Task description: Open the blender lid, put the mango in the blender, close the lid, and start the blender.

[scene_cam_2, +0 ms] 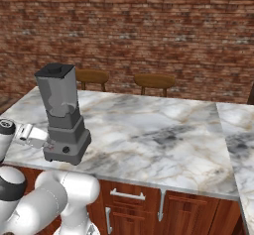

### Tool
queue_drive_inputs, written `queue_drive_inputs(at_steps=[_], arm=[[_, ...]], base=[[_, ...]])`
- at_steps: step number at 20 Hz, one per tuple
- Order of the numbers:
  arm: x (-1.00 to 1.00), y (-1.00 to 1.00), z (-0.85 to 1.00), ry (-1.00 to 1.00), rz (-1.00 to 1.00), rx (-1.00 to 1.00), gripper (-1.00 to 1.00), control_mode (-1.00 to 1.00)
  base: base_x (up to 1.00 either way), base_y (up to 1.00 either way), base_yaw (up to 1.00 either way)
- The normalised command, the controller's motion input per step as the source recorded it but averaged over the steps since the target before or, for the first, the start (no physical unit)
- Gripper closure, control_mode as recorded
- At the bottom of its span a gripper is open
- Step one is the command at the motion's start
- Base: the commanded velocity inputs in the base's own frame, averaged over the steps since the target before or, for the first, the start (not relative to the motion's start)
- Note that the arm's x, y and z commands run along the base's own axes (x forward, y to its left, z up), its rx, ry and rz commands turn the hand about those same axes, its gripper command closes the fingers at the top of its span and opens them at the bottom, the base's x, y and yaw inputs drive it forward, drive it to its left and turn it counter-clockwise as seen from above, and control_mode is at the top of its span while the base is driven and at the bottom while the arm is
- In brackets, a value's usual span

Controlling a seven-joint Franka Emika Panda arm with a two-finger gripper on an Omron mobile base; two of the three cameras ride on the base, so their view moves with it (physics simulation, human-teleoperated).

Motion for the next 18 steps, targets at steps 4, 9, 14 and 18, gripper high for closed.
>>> queue_drive_inputs(at_steps=[4, 9, 14, 18], arm=[[-0.04, -0.07, -0.32, 0.0, -0.04, 0.0, -1.0, -1.0], [0.0, -0.01, -0.39, 0.01, 0.0, 0.01, -1.0, -1.0], [-0.05, -0.16, -0.47, 0.02, 0.0, 0.07, -1.0, -1.0], [-0.09, -0.19, -0.43, 0.07, 0.0, 0.09, -1.0, -1.0]], base=[[0.0, 0.0, 0.0], [0.0, 0.0, 0.0], [0.0, 0.0, 0.0], [0.0, 0.0, 0.0]])
